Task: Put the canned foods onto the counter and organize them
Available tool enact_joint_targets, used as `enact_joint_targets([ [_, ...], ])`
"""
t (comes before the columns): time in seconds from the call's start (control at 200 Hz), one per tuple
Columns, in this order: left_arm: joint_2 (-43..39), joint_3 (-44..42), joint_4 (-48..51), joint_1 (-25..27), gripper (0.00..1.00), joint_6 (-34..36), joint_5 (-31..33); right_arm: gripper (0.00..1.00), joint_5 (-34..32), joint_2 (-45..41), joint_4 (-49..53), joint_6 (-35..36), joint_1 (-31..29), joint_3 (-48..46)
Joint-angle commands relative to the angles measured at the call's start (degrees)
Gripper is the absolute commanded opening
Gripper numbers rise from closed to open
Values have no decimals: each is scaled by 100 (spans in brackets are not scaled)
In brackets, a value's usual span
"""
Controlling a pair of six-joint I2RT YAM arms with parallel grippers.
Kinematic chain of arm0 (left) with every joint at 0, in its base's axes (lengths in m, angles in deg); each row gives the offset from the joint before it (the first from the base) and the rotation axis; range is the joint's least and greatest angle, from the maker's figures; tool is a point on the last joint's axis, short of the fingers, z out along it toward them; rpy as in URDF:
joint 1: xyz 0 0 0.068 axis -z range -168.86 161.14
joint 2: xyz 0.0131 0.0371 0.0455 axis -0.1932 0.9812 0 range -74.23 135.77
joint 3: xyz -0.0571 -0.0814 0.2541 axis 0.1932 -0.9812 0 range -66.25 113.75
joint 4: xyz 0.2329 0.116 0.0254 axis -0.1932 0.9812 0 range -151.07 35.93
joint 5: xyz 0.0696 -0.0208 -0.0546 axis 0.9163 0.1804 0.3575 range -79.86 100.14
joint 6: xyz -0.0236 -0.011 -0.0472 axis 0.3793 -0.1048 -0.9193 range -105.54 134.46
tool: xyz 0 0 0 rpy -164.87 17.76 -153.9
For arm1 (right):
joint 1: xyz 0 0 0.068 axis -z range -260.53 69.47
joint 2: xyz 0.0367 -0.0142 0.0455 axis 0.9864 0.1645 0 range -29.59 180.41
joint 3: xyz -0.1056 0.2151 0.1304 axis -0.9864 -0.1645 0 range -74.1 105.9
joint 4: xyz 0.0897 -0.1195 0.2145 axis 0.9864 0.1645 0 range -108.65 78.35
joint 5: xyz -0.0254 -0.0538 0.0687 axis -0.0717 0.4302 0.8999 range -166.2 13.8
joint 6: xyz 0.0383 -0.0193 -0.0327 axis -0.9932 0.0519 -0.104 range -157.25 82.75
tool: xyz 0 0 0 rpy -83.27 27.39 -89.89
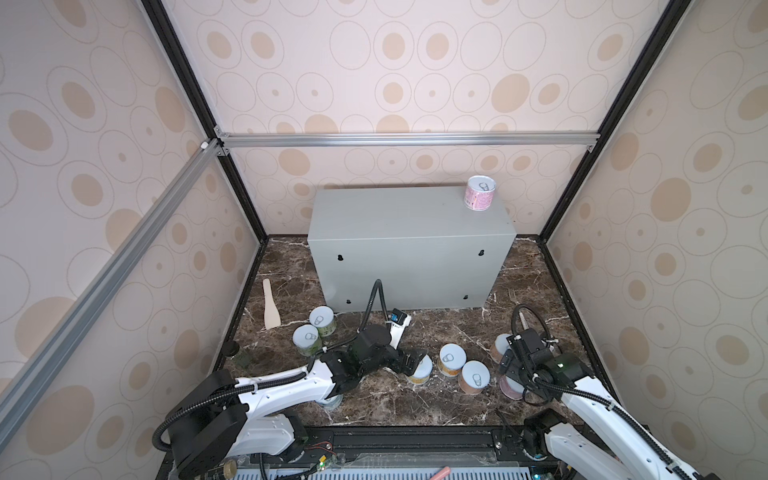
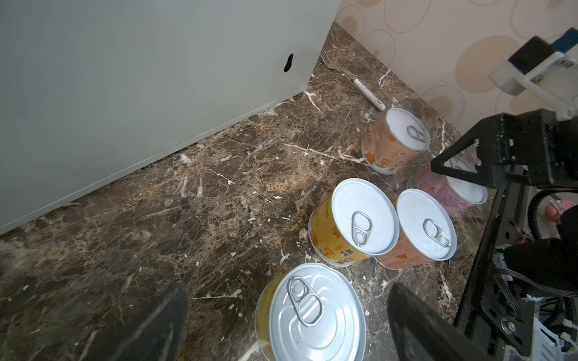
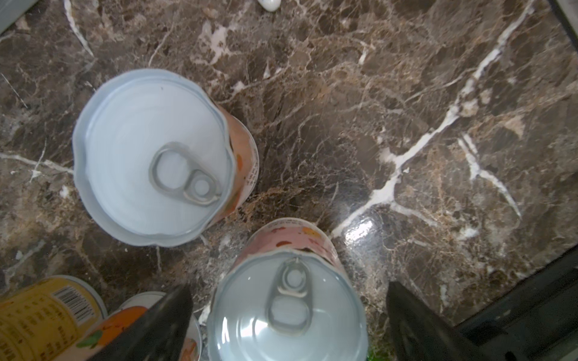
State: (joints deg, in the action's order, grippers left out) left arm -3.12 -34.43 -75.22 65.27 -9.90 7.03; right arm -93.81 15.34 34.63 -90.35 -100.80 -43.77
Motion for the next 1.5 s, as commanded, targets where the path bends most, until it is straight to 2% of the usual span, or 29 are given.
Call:
enact_joint_targets([
  [0.0,-58,-17,-53,55,99,71,21,99,140,125,-209,-113,-98,-36],
  [0.32,-219,-92,6,61,99,39,73,99,676,795,-913,-2,-581,217],
  [0.625,-565,-249,180,54,99,19,242,99,613,1847,-1557,265,-1422,754],
  [0.78,-685,-321,224,54,99,-23,282,100,619,2321,-1609,528,-1651,1077],
  [1.155,-679,-303,191,55,99,-38,261,99,412,1631,-1699,1091,-1682,738],
  [1.495,-519,25,223,62,99,129,156,99,499,1690,-1721,1087,-1688,440],
])
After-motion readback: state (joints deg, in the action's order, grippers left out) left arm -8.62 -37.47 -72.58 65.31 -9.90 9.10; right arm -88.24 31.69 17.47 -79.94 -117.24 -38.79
